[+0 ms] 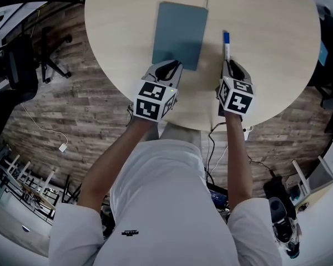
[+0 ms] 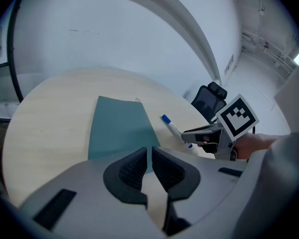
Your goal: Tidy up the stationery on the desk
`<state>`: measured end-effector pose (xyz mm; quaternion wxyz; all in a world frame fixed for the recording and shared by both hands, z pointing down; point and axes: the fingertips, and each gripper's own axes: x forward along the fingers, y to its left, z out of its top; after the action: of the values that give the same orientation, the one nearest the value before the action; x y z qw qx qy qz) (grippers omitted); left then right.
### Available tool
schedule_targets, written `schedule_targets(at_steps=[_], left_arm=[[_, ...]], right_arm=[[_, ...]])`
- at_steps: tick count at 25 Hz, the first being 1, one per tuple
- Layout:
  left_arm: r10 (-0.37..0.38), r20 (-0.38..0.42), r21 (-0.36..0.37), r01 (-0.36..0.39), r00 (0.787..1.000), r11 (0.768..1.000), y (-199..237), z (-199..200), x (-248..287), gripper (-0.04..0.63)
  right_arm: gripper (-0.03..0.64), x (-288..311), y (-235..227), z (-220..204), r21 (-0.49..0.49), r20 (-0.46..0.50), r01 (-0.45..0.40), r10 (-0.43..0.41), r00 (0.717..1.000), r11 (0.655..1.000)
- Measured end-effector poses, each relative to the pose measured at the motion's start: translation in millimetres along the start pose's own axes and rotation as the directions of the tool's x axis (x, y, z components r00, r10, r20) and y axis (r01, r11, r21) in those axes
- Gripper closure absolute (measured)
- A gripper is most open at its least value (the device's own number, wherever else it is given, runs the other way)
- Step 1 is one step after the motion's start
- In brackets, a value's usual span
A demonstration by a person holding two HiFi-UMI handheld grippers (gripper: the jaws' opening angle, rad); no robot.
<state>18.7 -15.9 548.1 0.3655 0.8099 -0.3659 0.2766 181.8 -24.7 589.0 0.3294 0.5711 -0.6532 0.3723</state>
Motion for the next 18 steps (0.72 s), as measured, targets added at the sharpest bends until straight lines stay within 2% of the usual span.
schedule_targets(at_steps=[4, 8, 18], left_arm=[[0.0, 0.003, -0.002, 0.0, 1.0, 1.0, 5, 0, -4, 0.55], [0.003, 0.008, -0.008, -0.003, 1.0, 1.0, 5, 1, -7, 0.549], [0.005, 0.014, -0.018, -0.005, 1.0, 1.0, 23, 5, -11, 0.549]], right_arm=[[0.531, -6, 10, 6, 0.088, 0.03, -0.038, 0.035, 0.999, 0.995], [0.531, -12, 20, 15, 0.215, 0.065, -0.097, 0.085, 0.994, 0.972], [0.531, 3, 48, 37, 0.291, 0.097, -0.148, 0.124, 0.987, 0.945]])
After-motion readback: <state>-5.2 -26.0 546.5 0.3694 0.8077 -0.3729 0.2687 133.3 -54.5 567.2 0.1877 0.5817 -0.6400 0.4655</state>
